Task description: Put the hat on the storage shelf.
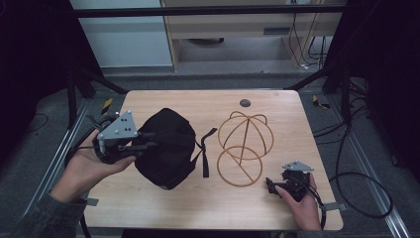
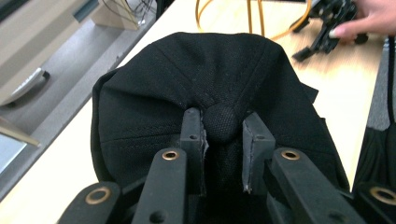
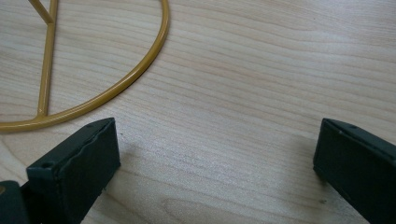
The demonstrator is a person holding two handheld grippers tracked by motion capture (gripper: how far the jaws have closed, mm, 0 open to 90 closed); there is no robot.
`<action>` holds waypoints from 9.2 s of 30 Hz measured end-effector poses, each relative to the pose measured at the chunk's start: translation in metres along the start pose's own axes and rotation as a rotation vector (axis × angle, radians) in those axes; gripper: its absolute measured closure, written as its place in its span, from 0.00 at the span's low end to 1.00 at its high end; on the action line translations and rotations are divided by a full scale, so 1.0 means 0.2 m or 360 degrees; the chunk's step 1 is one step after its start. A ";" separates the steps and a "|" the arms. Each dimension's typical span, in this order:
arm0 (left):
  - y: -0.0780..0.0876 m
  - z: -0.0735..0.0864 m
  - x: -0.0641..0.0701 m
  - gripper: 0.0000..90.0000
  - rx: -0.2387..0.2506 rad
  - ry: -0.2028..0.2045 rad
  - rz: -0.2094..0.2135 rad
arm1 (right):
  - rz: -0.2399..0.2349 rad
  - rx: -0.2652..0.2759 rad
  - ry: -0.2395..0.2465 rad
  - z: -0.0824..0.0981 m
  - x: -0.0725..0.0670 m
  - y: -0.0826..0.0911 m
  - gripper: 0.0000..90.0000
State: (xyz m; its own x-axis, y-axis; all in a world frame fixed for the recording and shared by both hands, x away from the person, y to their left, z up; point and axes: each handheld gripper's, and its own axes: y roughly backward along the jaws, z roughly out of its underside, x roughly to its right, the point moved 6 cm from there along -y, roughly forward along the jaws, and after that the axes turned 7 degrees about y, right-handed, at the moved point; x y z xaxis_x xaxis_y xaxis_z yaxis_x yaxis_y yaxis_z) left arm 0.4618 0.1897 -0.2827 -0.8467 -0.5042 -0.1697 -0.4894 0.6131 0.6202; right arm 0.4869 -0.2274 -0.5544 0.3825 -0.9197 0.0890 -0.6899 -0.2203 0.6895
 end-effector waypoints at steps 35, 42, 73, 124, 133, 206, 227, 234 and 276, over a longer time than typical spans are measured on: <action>0.06 -0.44 0.07 0.82 0.0134 -0.0154 -0.0010 | 0.0000 0.0000 0.0000 0.00 0.00 0.00 0.01; 0.01 -0.54 0.07 0.82 0.0128 -0.0176 -0.0004 | 0.0001 -0.0002 0.0005 0.00 0.00 0.00 0.01; -0.33 -0.89 0.14 0.82 0.0052 -0.0255 0.0082 | 0.0000 0.0002 0.0006 0.00 0.00 0.00 0.01; -0.84 -0.82 0.25 0.82 -0.0215 -0.0236 0.0217 | -0.0002 0.0002 0.0008 0.00 0.00 0.00 0.01; -0.88 -0.79 0.27 0.81 -0.0235 -0.0236 0.0227 | 0.0000 0.0003 0.0010 0.00 0.00 0.00 0.01; -0.76 -0.73 0.28 0.07 0.0003 -0.0154 0.0218 | -0.0001 0.0002 0.0001 0.00 0.00 0.00 0.01; -0.68 -0.63 0.30 0.04 0.0097 -0.0088 0.0194 | 0.0001 0.0000 0.0012 0.00 0.00 0.00 0.01; -0.64 -0.59 0.27 0.04 0.0141 -0.0058 0.0158 | -0.0006 -0.0001 -0.0007 0.00 0.00 0.00 0.01; -0.55 0.18 0.09 0.04 -0.0090 0.0170 0.0066 | 0.0001 0.0000 0.0006 0.00 0.00 0.00 0.01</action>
State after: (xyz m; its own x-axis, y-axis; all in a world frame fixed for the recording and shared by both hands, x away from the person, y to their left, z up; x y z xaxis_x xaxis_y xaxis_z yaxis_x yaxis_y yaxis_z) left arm 0.4928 0.1349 -0.3817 -0.8375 -0.5430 -0.0620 -0.4391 0.6009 0.6679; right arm 0.4868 -0.2276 -0.5543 0.3843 -0.9186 0.0919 -0.6902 -0.2198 0.6894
